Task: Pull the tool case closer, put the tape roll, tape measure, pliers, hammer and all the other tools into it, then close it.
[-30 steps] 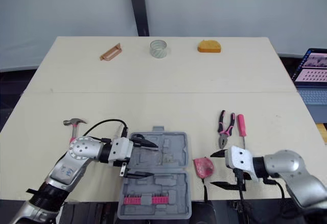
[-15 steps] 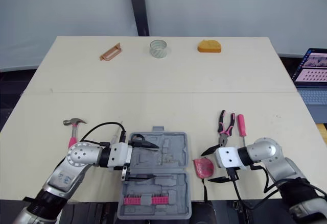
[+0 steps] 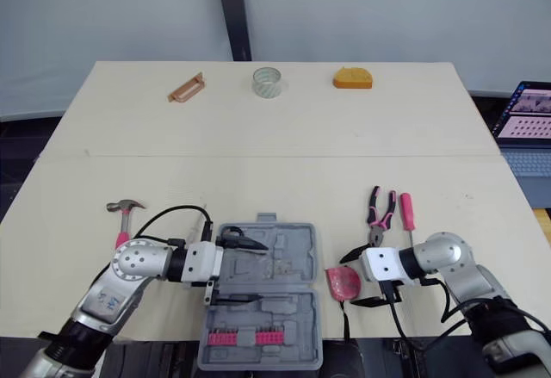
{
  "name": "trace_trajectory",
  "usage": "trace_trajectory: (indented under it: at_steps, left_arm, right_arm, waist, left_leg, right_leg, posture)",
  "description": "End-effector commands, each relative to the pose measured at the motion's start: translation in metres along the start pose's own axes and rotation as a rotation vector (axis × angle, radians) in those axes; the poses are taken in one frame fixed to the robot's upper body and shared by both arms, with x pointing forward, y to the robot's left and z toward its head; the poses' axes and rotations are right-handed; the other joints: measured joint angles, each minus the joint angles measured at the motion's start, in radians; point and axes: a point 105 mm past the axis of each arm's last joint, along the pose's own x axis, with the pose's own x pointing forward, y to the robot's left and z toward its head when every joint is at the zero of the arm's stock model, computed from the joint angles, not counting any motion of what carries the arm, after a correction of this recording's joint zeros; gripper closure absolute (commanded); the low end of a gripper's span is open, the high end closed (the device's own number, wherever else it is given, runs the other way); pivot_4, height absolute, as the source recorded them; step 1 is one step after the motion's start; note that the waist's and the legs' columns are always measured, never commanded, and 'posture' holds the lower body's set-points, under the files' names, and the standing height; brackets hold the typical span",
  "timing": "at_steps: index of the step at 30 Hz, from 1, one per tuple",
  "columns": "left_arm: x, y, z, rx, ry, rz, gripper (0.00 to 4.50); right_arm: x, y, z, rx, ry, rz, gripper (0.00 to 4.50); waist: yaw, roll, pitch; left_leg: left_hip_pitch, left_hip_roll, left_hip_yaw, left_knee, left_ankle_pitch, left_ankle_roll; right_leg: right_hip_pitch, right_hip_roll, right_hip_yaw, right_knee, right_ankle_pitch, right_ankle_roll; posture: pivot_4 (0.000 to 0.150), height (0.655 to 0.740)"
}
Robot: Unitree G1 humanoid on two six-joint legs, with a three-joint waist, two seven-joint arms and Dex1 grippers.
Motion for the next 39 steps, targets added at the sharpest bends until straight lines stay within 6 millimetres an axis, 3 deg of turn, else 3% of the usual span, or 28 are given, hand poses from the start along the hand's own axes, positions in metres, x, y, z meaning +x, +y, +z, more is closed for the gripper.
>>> trace_trajectory:
  at_steps: [1, 7, 10, 12, 19, 25, 29, 35, 39]
  left_arm:
    - [0.002, 0.0, 0.006, 0.039, -0.009, -0.007, 0.0]
    - [0.002, 0.002, 0.006, 0.037, -0.006, -0.002, 0.0]
    - [0.003, 0.002, 0.005, 0.036, -0.006, 0.0, 0.0]
    - [0.003, 0.002, 0.005, 0.034, -0.005, 0.001, 0.0]
    - [0.003, 0.004, 0.003, 0.023, 0.001, 0.029, 0.0]
    - [-0.021, 0.023, -0.009, -0.015, 0.051, 0.179, 0.0]
    - [-0.03, 0.033, -0.013, -0.018, 0.069, 0.241, 0.0]
    - [-0.037, 0.041, -0.017, -0.011, 0.083, 0.275, 0.0]
    - [-0.033, 0.04, -0.015, 0.003, 0.073, 0.265, 0.0]
  right_arm:
    - [0.003, -0.001, 0.007, -0.003, -0.031, -0.006, 0.05]
    - [0.003, 0.0, 0.009, 0.02, -0.038, -0.003, 0.05]
    - [0.003, 0.0, 0.009, 0.025, -0.038, -0.006, 0.82]
    - [0.003, 0.0, 0.009, 0.027, -0.037, -0.006, 1.56]
    - [-0.008, -0.005, 0.02, 0.097, -0.077, -0.035, 1.56]
    - [-0.024, -0.035, 0.063, 0.122, 0.008, -0.155, 1.56]
    - [-0.02, -0.046, 0.092, 0.139, 0.017, -0.197, 1.56]
    - [-0.004, -0.066, 0.116, 0.125, 0.173, -0.208, 1.56]
    - [0.007, -0.078, 0.118, 0.068, 0.297, -0.202, 1.56]
  waist:
    - [0.0, 0.0, 0.0]
    - [0.0, 0.0, 0.0]
    - [0.0, 0.0, 0.0]
    - [0.001, 0.0, 0.0]
    - [0.001, 0.0, 0.0]
    - [-0.002, 0.001, 0.0]
    - [0.002, 0.001, 0.0]
    - [-0.002, 0.001, 0.0]
    - [-0.009, 0.001, 0.0]
  left_leg:
    - [0.0, 0.0, 0.0, 0.0, 0.0, 0.0]
    - [0.0, 0.0, 0.0, 0.0, 0.0, 0.0]
    - [0.0, 0.0, 0.0, 0.0, 0.0, 0.0]
    - [0.0, 0.0, 0.0, 0.0, 0.0, 0.0]
    - [0.0, 0.0, 0.0, 0.0, 0.0, 0.0]
    - [0.0, 0.0, 0.0, 0.0, 0.0, 0.0]
    - [0.0, 0.001, 0.0, -0.001, 0.0, 0.0]
    - [-0.001, 0.0, -0.001, 0.001, 0.0, 0.0]
    - [-0.001, 0.0, -0.001, -0.001, 0.0, 0.0]
  right_leg:
    - [0.0, 0.0, 0.0, 0.0, 0.0, 0.0]
    - [0.0, 0.0, 0.0, 0.0, 0.0, 0.0]
    - [0.0, 0.0, 0.0, 0.0, 0.0, 0.0]
    - [0.0, 0.0, 0.0, 0.0, 0.0, 0.0]
    - [0.0, 0.0, 0.0, 0.0, 0.0, 0.0]
    - [-0.001, 0.0, 0.0, 0.0, 0.0, 0.0]
    - [-0.001, 0.001, 0.0, 0.0, 0.0, 0.0]
    - [-0.001, 0.0, 0.001, 0.001, 0.0, 0.0]
    - [-0.003, 0.001, 0.0, 0.001, 0.0, 0.0]
  posture:
    - [0.15, 0.74]
    - [0.15, 0.74]
    - [0.15, 0.74]
    - [0.15, 0.74]
    - [0.15, 0.74]
    - [0.15, 0.74]
    - [0.15, 0.74]
    - [0.15, 0.74]
    - [0.15, 0.74]
